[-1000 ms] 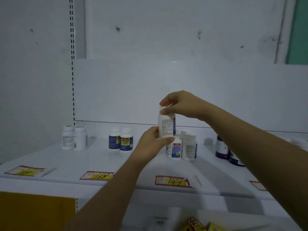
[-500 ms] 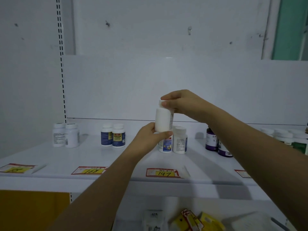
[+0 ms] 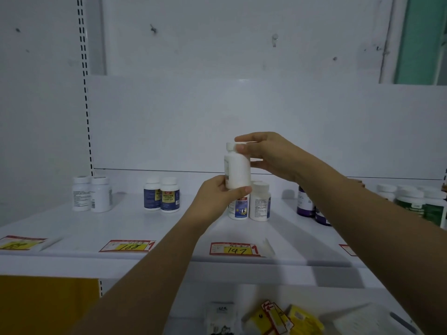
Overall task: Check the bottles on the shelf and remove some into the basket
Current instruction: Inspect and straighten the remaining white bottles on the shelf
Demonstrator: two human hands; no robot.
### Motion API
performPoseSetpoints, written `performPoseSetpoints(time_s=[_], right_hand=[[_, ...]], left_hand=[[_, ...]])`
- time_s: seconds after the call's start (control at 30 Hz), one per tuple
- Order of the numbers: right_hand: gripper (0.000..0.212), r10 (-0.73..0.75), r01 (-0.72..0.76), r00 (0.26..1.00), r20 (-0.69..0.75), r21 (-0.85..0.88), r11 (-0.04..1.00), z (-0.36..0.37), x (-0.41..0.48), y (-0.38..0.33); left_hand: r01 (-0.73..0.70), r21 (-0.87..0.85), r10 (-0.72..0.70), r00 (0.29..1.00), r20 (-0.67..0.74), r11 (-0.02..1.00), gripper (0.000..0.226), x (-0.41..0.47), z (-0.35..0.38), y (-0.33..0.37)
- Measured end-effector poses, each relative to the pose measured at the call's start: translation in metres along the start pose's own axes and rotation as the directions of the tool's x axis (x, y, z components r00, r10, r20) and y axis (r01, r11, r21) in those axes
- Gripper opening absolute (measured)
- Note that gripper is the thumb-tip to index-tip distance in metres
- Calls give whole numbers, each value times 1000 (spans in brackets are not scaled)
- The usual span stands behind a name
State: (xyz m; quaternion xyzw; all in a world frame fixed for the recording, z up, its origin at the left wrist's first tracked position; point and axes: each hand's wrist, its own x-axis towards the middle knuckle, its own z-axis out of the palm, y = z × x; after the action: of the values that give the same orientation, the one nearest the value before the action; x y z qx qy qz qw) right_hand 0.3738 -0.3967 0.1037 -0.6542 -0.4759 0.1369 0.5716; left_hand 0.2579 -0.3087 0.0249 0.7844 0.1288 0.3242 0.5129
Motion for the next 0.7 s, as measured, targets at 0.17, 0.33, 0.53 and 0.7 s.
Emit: performPoseSetpoints(time_s=[0.17, 0.33, 0.53, 0.7], right_hand=[[44, -42, 26, 989, -141, -118, 993, 7, 3, 1], [42, -32, 29, 992, -121, -21, 999, -1, 3, 3], [52, -14, 17, 997, -77, 37, 999, -2, 6, 7], [48, -59, 50, 983, -174, -58, 997, -1, 10, 5]], left_hand=[[-2, 43, 6, 996, -95, 999, 53, 3, 7, 0], [14, -29, -13, 1000, 22, 999, 50, 3, 8, 4], [-7, -98, 2, 999, -46, 995, 34, 7, 10, 1], [21, -82, -25, 999, -46, 996, 47, 7, 11, 3]])
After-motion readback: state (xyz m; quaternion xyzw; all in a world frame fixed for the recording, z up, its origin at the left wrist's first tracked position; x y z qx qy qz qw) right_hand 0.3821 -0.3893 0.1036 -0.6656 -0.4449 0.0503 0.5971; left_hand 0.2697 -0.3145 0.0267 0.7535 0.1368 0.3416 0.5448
